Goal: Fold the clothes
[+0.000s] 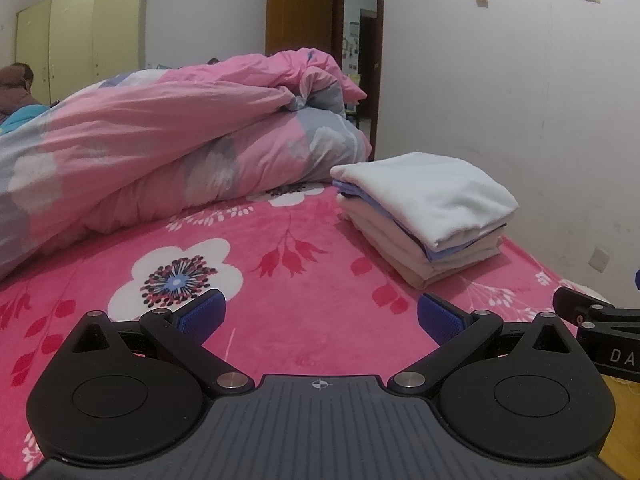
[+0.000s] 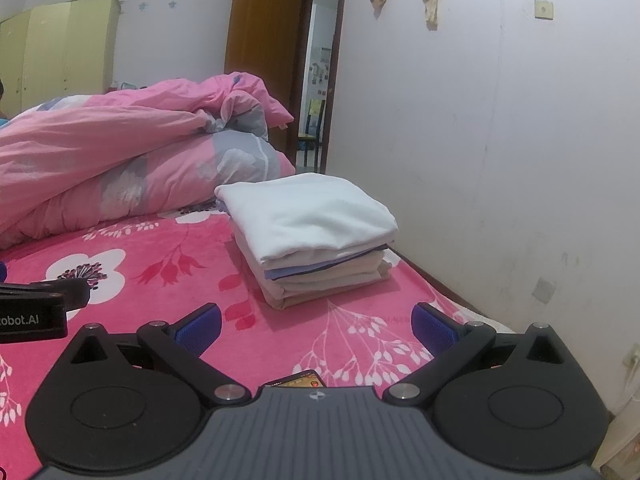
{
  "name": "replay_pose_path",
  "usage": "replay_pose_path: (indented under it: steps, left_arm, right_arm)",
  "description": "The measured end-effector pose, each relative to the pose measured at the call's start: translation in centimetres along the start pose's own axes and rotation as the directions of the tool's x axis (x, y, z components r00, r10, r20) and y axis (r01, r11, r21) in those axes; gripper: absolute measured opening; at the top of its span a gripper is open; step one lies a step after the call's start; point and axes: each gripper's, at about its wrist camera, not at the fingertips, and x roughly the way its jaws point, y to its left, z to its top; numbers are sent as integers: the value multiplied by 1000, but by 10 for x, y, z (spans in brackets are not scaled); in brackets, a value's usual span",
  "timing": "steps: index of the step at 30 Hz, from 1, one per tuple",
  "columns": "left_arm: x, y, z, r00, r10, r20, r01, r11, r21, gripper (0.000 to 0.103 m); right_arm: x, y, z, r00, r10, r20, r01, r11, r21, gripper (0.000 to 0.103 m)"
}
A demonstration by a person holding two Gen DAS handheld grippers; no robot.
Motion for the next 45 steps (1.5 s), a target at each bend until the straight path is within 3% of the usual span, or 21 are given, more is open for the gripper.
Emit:
replay_pose_path:
  steps: [45]
  left_arm:
    - [0, 0, -1, 1000, -1, -5, 1, 1000, 1, 103]
  right_arm:
    - [1, 0, 0, 1000, 7, -6, -7, 1000, 10, 103]
